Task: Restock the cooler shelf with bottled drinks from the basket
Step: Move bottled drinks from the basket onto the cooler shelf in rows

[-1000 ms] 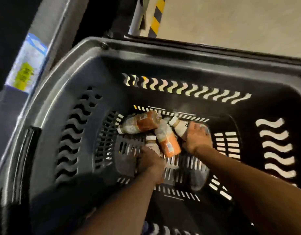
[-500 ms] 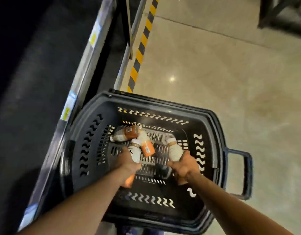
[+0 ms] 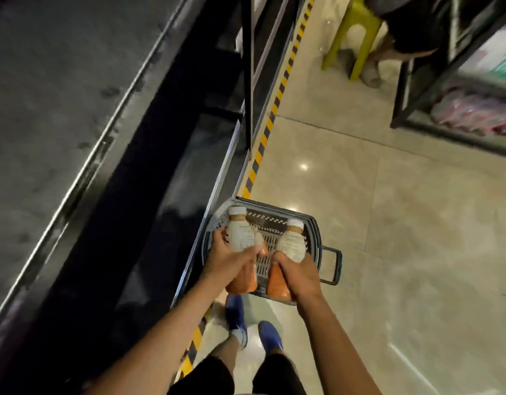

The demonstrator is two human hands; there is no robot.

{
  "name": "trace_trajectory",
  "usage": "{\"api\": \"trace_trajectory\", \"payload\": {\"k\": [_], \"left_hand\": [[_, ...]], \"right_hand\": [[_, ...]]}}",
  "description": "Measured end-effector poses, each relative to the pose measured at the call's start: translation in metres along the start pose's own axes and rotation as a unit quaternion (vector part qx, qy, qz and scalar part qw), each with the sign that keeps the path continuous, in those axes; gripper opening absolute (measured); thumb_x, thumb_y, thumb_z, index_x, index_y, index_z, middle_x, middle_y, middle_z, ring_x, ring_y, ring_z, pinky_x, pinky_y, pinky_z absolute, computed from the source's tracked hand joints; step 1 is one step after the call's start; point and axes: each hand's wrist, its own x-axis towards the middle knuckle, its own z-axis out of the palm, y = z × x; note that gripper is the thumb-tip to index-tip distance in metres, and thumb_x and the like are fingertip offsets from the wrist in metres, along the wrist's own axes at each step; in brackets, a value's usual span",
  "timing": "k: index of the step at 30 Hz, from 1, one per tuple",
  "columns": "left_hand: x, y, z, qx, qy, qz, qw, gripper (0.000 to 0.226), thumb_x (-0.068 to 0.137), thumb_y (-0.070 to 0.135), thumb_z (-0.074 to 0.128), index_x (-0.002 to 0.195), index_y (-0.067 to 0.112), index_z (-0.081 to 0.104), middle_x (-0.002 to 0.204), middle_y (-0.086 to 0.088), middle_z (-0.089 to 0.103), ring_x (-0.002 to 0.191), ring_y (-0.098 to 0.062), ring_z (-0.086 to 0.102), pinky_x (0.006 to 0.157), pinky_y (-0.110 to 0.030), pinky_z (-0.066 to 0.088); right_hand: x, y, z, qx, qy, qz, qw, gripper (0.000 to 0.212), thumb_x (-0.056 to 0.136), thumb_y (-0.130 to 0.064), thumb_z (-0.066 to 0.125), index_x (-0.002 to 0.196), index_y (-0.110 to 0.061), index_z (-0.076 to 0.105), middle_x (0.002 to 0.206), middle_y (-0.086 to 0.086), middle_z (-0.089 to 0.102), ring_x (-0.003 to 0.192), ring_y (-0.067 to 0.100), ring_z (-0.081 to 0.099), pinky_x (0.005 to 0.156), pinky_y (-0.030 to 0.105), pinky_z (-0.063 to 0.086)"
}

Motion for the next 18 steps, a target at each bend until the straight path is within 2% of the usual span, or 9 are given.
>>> {"api": "trace_trajectory", "payload": {"k": [3, 5, 8, 10, 14, 18], "left_hand": [[-0.067, 0.026, -0.027, -0.098, 0.038, 0.033, 0.994, 0.055, 0.079, 0.01, 0.079, 0.12, 0.02, 0.044, 0.104, -0.003, 0.065, 0.081, -0.006, 0.066, 0.06, -0.015, 0.051], [-0.106, 0.037, -0.044, -0.132, 0.047, 0.057, 0.989, 0.052, 0.08, 0.007, 0.077, 0.12, 0.016, 0.046, 0.102, -0.006, 0.066, 0.075, -0.003, 0.068, 0.056, -0.014, 0.051], [-0.152, 0.043, -0.066, -0.16, 0.066, 0.105, 0.979, 0.05, 0.081, 0.005, 0.075, 0.121, 0.015, 0.047, 0.102, -0.003, 0.066, 0.081, 0.0, 0.068, 0.061, -0.014, 0.052], [-0.176, 0.048, -0.074, -0.159, 0.092, 0.124, 0.975, 0.049, 0.082, 0.009, 0.075, 0.121, 0.019, 0.048, 0.104, -0.001, 0.065, 0.086, -0.005, 0.068, 0.062, -0.015, 0.052], [-0.218, 0.055, -0.088, -0.173, 0.177, 0.14, 0.959, 0.048, 0.083, 0.013, 0.075, 0.119, 0.025, 0.045, 0.1, 0.003, 0.062, 0.08, -0.004, 0.065, 0.054, -0.01, 0.048], [-0.27, 0.038, -0.109, -0.181, 0.25, 0.174, 0.935, 0.047, 0.079, 0.02, 0.08, 0.112, 0.028, 0.047, 0.101, 0.002, 0.062, 0.077, 0.005, 0.065, 0.059, -0.011, 0.049]], "right_hand": [[-0.058, -0.037, -0.015, -0.011, -0.052, -0.077, 0.996, 0.03, 0.075, -0.033, 0.082, 0.1, -0.025, 0.066, 0.091, -0.002, 0.073, 0.083, 0.018, 0.071, 0.079, 0.038, 0.058], [-0.087, -0.06, -0.029, -0.038, -0.101, -0.123, 0.987, 0.032, 0.076, -0.034, 0.082, 0.101, -0.025, 0.065, 0.095, 0.0, 0.074, 0.086, 0.019, 0.072, 0.083, 0.041, 0.058], [-0.125, -0.092, -0.037, -0.067, -0.168, -0.182, 0.967, 0.042, 0.073, -0.041, 0.081, 0.108, -0.027, 0.063, 0.099, 0.001, 0.075, 0.085, 0.019, 0.073, 0.083, 0.043, 0.06], [-0.148, -0.107, -0.033, -0.078, -0.206, -0.223, 0.95, 0.036, 0.078, -0.034, 0.08, 0.108, -0.024, 0.063, 0.098, 0.002, 0.075, 0.084, 0.02, 0.074, 0.08, 0.041, 0.061], [-0.194, -0.12, -0.014, -0.098, -0.263, -0.292, 0.914, 0.029, 0.08, -0.028, 0.078, 0.104, -0.022, 0.064, 0.095, 0.004, 0.074, 0.08, 0.016, 0.072, 0.07, 0.03, 0.059], [-0.241, -0.115, -0.001, -0.127, -0.325, -0.331, 0.876, 0.047, 0.067, -0.044, 0.079, 0.106, -0.023, 0.064, 0.095, 0.001, 0.073, 0.084, 0.019, 0.072, 0.073, 0.037, 0.06]]}}
